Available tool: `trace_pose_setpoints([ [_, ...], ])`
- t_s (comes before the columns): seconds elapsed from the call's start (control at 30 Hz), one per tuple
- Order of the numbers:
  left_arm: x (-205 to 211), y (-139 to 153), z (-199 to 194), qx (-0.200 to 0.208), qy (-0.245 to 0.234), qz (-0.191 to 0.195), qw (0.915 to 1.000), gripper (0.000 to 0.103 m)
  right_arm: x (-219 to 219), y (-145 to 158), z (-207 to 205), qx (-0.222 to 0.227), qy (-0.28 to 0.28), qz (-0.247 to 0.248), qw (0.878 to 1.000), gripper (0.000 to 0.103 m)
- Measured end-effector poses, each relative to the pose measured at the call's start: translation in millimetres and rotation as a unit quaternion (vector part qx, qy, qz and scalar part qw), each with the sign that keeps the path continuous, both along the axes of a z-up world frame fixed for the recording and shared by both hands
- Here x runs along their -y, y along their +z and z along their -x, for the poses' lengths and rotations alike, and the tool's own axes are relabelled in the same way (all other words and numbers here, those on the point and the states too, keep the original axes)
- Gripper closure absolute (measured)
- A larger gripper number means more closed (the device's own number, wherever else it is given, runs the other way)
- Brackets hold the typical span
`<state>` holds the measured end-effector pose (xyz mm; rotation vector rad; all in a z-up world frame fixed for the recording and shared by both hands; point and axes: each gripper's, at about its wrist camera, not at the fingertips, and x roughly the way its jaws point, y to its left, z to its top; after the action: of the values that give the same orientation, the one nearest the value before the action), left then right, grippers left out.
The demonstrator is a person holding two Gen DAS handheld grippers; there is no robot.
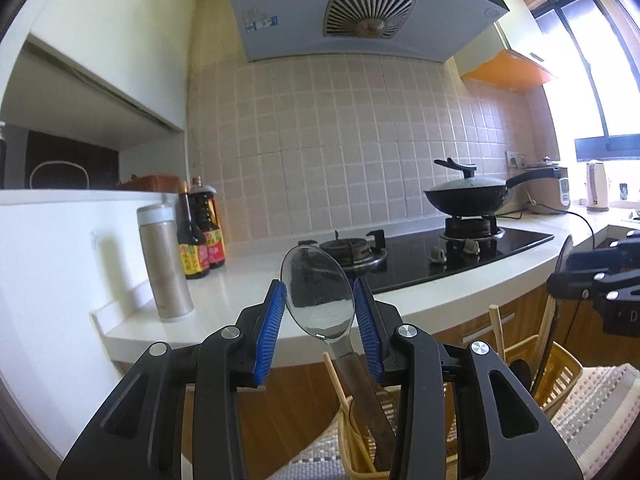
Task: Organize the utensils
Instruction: 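Carry both spoons into the yellow basket while both grippers open to release, then lower both grippers to the table and grasp a clear spoon with each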
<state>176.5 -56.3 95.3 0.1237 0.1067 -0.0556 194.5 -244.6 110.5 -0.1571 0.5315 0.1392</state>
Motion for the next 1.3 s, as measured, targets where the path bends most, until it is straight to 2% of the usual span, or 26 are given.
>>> trace_pose_setpoints([
  [0.1,-3.9,-1.3,0.9,-0.012,-0.015,0.009,0.9998,0.066,-0.8,-2.7,-2.2,-0.028,0.010,-0.011,1.000,0.072],
  [0.17,-7.2,-0.5,2.5,-0.023,-0.031,0.019,0.9991,0.055,-0.9,-4.7,-3.4,-0.048,0.021,-0.021,0.998,0.072],
  [0.3,-16.6,1.5,10.4,-0.048,-0.069,0.045,0.9954,0.040,1.3,-7.5,-0.4,-0.074,0.032,-0.038,0.996,0.071],
  [0.33,-18.5,2.0,12.8,-0.053,-0.077,0.053,0.9942,0.033,2.0,-7.7,0.6,-0.077,0.033,-0.040,0.996,0.069],
  [0.37,-21.1,2.9,15.7,-0.057,-0.086,0.060,0.9928,0.028,2.4,-8.4,2.9,-0.082,0.034,-0.042,0.995,0.062],
  [0.43,-28.1,5.7,23.7,-0.062,-0.103,0.078,0.9897,0.021,3.9,-9.1,8.7,-0.089,0.041,-0.052,0.994,0.053],
  [0.47,-31.5,7.6,28.1,-0.064,-0.108,0.085,0.9884,0.019,4.6,-9.3,11.5,-0.090,0.044,-0.055,0.993,0.053],
  [0.63,-44.0,14.6,50.2,-0.080,-0.116,0.100,0.9850,0.016,6.9,-13.1,31.8,-0.106,0.041,-0.061,0.992,0.053],
  [0.8,-55.1,11.0,68.1,-0.112,-0.114,0.110,0.9810,0.015,5.9,-32.0,49.7,-0.162,0.056,-0.074,0.982,0.053],
  [0.87,-60.8,4.2,71.4,-0.138,-0.110,0.119,0.9770,0.015,2.7,-45.9,55.4,-0.191,0.059,-0.075,0.977,0.053],
  [1.1,-75.7,-32.0,72.0,-0.231,-0.111,0.143,0.9561,0.015,-8.9,-94.7,69.9,-0.281,0.074,-0.087,0.953,0.057],
  [1.17,-77.9,-44.8,72.3,-0.257,-0.109,0.140,0.9500,0.017,-12.7,-106.9,73.2,-0.309,0.078,-0.087,0.944,0.064],
  [1.27,-77.3,-64.8,74.6,-0.301,-0.109,0.123,0.9394,0.017,-17.9,-125.0,81.0,-0.349,0.082,-0.084,0.930,0.065],
  [1.3,-76.5,-74.6,73.6,-0.323,-0.107,0.114,0.9335,0.017,-21.3,-131.6,84.1,-0.363,0.084,-0.082,0.924,0.065],
])
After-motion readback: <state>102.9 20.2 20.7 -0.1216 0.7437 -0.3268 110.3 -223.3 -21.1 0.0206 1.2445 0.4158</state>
